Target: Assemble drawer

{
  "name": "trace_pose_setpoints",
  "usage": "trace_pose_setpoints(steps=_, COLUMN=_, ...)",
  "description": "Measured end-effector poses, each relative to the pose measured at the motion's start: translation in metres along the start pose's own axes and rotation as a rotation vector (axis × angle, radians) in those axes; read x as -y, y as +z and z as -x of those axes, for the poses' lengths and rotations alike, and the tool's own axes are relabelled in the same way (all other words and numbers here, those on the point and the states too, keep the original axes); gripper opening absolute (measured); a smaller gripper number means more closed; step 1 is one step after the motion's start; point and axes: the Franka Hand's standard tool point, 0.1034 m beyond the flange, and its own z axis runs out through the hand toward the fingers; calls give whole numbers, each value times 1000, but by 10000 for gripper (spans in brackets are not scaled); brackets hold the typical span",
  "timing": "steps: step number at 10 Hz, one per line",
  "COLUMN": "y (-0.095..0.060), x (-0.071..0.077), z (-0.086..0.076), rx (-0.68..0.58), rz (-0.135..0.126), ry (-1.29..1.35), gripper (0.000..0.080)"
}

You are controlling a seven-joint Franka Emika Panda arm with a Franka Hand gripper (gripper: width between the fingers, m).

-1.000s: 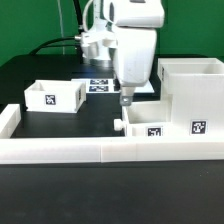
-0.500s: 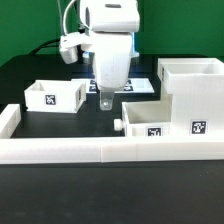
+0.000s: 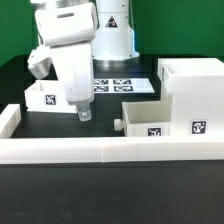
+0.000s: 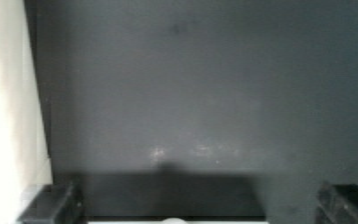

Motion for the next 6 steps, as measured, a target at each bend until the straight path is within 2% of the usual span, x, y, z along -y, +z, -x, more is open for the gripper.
trace_pose_setpoints(steps=6, y=21, x=-3, z=-38, rx=-28, rz=0, ry=2, gripper=649)
